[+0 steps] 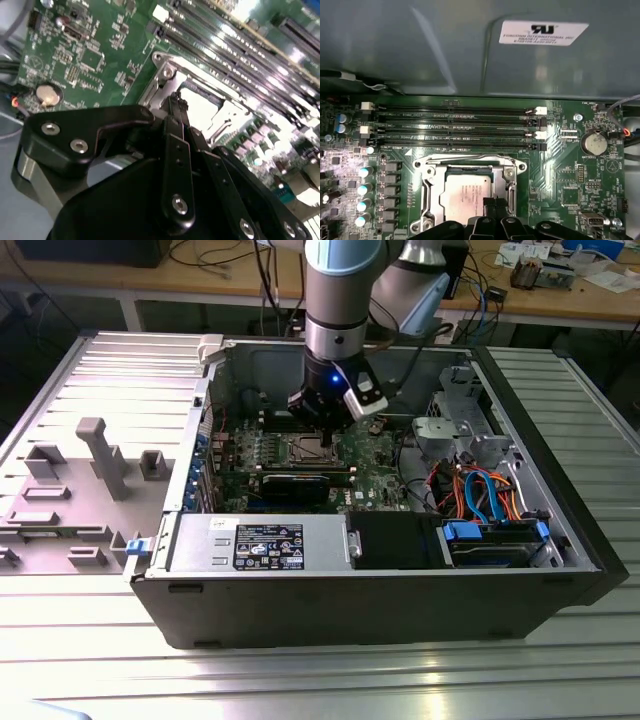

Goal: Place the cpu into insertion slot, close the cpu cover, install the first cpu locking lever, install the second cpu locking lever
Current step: 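Install the second cpu locking lever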

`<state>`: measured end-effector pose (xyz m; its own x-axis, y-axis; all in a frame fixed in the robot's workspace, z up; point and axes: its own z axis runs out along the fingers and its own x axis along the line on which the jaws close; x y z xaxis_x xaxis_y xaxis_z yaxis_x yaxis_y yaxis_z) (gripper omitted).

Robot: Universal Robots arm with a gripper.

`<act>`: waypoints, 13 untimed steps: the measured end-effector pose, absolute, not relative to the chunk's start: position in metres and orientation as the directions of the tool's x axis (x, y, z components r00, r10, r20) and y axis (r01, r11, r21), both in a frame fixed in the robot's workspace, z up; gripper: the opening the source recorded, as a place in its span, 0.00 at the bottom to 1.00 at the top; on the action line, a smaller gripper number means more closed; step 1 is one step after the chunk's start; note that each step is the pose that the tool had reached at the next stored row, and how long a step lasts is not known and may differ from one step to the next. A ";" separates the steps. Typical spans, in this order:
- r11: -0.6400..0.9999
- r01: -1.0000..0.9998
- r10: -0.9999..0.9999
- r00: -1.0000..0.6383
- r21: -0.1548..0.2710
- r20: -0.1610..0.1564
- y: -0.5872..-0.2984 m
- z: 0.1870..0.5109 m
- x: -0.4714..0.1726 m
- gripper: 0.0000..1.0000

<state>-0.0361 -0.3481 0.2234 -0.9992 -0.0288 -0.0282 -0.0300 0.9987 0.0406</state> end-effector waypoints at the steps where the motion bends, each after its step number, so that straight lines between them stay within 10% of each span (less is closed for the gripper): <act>1: 0.999 -0.030 -0.029 -0.999 0.041 -0.028 -0.348 0.226 -0.036 0.11; 13: 0.999 -0.030 -0.029 -0.999 0.028 -0.028 -0.356 0.229 -0.036 0.11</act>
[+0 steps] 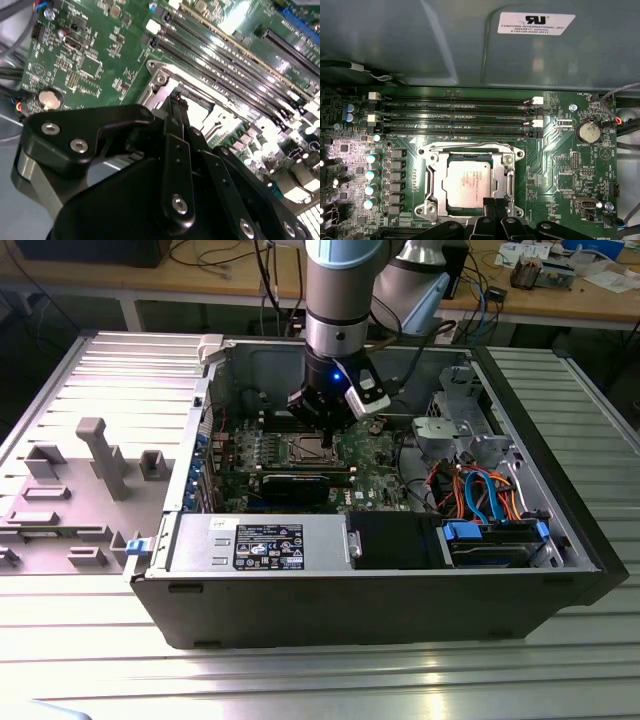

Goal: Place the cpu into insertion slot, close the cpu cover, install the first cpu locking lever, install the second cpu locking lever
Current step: 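Install the second cpu locking lever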

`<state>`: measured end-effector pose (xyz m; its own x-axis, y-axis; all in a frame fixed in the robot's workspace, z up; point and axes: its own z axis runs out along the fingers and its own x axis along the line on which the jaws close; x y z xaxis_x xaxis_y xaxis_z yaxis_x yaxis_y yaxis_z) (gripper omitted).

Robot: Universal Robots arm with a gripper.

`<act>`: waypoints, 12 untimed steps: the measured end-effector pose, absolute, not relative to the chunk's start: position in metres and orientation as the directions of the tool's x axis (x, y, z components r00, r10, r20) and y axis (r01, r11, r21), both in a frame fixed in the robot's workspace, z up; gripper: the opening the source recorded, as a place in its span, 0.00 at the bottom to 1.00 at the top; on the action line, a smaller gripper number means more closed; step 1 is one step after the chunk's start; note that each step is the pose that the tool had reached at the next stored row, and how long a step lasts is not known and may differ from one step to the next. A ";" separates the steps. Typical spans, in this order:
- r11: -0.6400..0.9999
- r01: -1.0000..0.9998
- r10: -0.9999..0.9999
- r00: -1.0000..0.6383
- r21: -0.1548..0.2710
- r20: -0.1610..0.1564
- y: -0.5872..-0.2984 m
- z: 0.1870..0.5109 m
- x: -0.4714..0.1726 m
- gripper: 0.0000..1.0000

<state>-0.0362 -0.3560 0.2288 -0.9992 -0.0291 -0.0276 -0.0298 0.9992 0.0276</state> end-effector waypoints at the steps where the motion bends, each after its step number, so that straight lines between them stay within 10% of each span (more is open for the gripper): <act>1: 0.999 -0.030 -0.029 -0.999 0.028 -0.028 -0.356 0.229 -0.036 0.11; 12: 0.999 -0.030 -0.029 -0.999 0.027 -0.028 -0.357 0.229 -0.036 0.11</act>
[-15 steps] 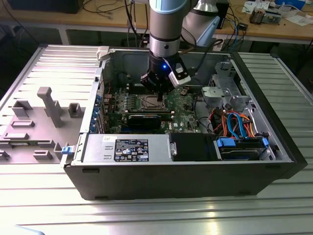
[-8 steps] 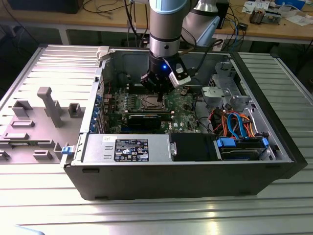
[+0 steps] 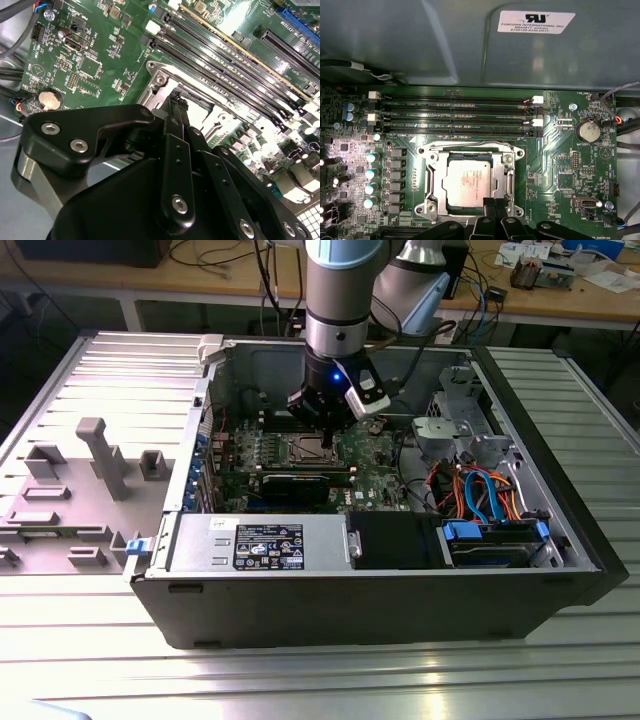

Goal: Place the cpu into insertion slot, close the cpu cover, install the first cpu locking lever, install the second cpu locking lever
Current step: 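Install the second cpu locking lever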

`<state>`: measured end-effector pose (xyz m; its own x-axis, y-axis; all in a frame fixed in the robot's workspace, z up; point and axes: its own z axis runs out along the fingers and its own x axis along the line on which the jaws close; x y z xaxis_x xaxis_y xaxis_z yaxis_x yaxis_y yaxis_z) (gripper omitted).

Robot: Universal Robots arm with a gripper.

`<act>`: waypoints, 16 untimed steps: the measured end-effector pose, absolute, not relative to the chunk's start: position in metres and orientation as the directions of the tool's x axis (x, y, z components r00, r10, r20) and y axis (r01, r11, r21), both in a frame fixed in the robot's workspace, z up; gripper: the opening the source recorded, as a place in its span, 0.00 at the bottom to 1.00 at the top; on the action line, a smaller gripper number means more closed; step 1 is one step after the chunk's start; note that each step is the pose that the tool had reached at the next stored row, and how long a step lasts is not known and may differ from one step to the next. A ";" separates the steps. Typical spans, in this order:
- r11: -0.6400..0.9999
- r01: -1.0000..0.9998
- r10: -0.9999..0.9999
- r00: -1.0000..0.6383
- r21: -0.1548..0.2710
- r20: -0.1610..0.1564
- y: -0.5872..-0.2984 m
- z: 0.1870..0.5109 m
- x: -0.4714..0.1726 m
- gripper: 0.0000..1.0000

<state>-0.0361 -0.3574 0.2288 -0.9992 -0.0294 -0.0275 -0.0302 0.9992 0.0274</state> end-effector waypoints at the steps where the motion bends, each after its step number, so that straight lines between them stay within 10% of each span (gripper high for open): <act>1: 0.999 -0.030 -0.029 -0.999 0.028 -0.028 -0.358 0.229 -0.036 0.11; 16: 0.997 -0.029 -0.028 -0.999 0.071 -0.023 -0.376 0.240 -0.037 0.11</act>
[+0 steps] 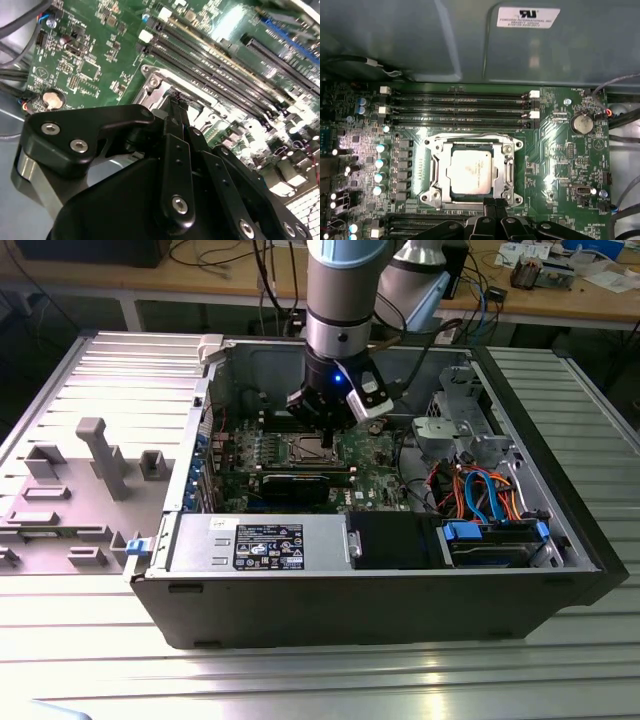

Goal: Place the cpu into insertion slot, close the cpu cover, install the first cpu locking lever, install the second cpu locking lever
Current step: 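Install the second cpu locking lever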

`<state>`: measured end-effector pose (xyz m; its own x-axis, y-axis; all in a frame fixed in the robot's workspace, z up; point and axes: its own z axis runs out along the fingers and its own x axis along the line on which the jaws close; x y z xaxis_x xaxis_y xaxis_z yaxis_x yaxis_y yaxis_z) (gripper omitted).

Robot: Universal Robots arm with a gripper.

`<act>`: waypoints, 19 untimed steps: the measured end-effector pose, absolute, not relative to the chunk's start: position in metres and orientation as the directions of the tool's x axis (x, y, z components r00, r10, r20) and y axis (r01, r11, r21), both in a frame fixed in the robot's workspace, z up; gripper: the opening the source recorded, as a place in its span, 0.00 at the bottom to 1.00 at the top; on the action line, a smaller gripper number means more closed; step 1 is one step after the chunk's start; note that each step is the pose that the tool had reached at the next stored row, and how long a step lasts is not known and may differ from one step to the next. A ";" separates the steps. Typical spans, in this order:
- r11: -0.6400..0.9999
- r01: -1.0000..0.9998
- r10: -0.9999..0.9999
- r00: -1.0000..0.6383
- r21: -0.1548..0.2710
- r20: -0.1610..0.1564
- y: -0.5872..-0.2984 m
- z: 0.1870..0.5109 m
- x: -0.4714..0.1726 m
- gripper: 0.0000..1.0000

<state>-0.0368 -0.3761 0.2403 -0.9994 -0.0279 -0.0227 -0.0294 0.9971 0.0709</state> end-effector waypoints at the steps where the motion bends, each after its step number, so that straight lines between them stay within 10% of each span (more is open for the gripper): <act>1: 0.997 -0.029 -0.028 -0.999 0.071 -0.022 -0.378 0.240 -0.037 0.11; 19: 0.997 -0.026 -0.028 -0.999 0.072 0.018 -0.387 0.238 -0.039 0.11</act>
<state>-0.0393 -0.3870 0.2385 -0.9995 -0.0278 0.0178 -0.0265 0.9970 0.0722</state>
